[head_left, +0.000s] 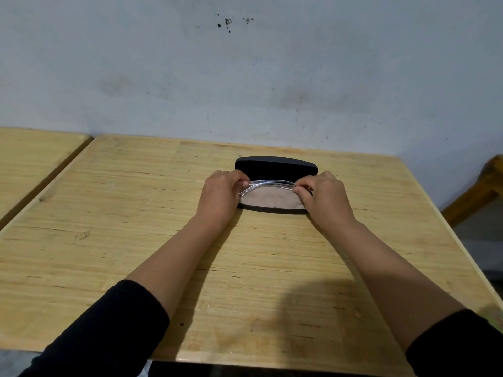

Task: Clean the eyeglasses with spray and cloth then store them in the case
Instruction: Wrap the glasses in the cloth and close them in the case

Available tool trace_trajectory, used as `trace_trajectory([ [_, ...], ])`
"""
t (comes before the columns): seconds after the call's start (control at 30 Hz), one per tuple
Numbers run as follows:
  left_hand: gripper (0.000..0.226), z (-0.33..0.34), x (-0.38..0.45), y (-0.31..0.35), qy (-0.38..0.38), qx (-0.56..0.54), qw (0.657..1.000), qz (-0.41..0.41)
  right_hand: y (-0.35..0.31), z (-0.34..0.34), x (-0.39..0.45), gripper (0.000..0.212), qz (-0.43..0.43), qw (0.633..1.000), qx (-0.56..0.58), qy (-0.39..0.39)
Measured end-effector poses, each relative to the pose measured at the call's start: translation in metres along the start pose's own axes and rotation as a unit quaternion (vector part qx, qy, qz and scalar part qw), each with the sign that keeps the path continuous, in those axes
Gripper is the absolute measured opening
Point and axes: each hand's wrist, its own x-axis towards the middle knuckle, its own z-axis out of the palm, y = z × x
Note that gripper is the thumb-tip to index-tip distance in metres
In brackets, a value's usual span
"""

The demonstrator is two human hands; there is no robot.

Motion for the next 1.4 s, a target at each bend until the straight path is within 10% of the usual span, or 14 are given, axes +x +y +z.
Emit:
trace_trajectory([
  [0.47, 0.019, -0.005, -0.004, 0.001, 0.006, -0.019, 0.998, -0.059, 0.006, 0.003, -0.007, 0.026, 0.023, 0.999, 0.031, 0.005],
  [0.73, 0.047, -0.028, -0.02, 0.001, -0.008, -0.062, 0.99, -0.125, 0.015, -0.015, -0.014, 0.018, 0.155, 0.952, 0.21, 0.157],
  [0.87, 0.078, -0.026, -0.022, -0.001, -0.094, -0.071, 0.982, -0.146, 0.016, -0.021, -0.002, 0.025, 0.195, 0.926, 0.304, 0.106],
  [1.4, 0.074, -0.021, -0.028, -0.001, -0.066, -0.082, 0.985, -0.137, 0.012, -0.026, 0.003, 0.01, 0.142, 0.953, 0.264, 0.046],
])
